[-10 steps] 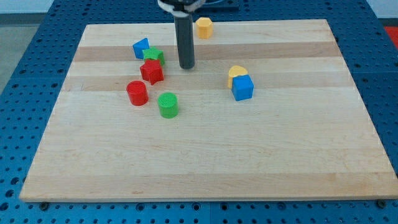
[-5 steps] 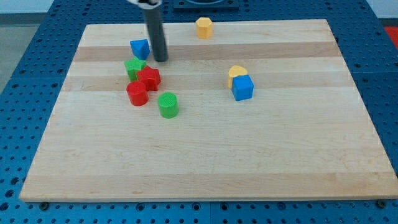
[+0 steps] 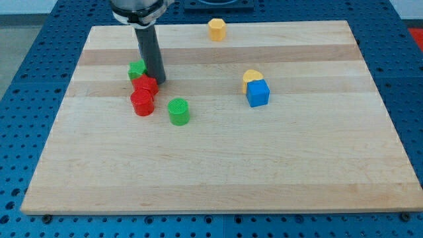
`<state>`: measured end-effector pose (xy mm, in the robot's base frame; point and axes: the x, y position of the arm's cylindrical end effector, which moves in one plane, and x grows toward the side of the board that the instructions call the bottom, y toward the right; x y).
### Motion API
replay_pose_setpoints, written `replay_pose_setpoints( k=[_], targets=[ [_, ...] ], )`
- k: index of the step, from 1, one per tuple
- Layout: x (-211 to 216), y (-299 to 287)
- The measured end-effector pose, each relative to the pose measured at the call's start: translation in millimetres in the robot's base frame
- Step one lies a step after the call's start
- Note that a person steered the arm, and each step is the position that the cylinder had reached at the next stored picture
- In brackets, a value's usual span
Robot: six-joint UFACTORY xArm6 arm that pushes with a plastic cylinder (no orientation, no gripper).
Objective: Make a group of red and green blocks
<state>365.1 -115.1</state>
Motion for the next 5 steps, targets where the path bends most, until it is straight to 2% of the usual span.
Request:
replay_pose_setpoints(
  k=[1,2,3,5],
  targets=[
    [5,41],
    [47,73],
    [87,81],
    [99,15]
  ],
)
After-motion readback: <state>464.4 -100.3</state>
